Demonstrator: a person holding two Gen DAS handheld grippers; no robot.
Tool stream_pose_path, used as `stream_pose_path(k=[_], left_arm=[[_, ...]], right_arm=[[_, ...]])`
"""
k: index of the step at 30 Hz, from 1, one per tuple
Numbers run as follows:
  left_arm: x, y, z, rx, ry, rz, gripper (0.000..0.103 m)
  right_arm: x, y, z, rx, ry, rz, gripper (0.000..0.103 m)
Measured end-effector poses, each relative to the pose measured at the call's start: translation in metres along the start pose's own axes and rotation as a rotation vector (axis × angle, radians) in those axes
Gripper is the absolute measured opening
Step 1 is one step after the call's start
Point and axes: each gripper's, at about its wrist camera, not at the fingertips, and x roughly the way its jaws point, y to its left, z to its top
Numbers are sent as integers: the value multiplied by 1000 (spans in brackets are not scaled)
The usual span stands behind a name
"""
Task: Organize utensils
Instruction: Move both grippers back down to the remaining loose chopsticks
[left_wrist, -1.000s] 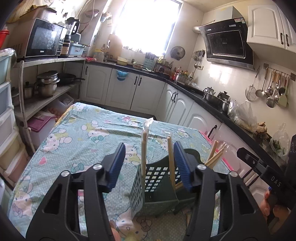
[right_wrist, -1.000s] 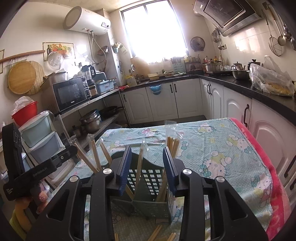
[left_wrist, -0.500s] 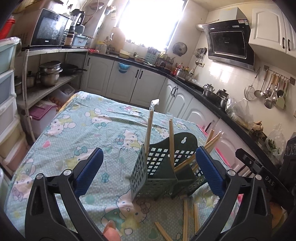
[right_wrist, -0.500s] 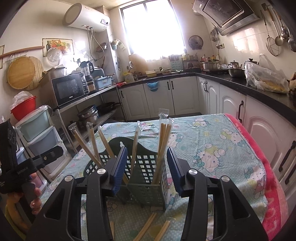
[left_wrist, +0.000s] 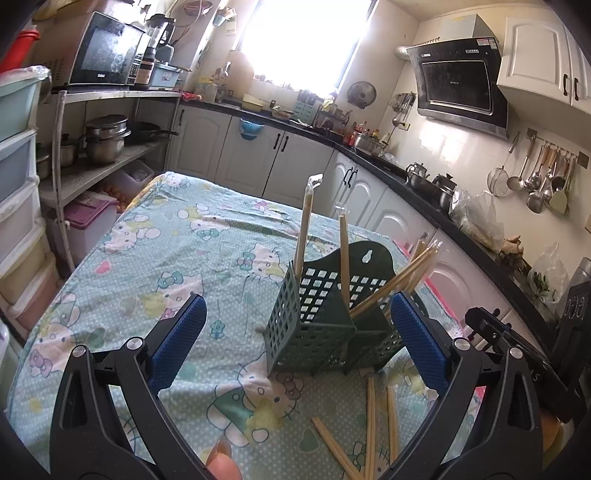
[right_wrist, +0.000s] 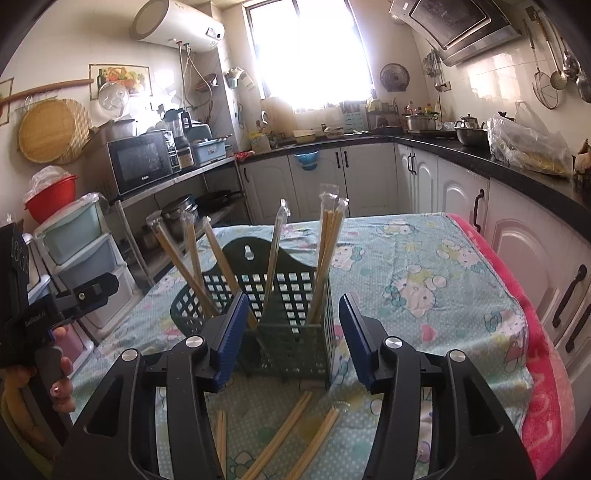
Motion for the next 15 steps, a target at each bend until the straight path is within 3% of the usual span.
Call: stream_pose_path(k=[15], left_arm=[[7, -8, -30, 28, 78, -2, 92]], right_arm=[[-11, 1, -29, -35, 51, -21, 51]])
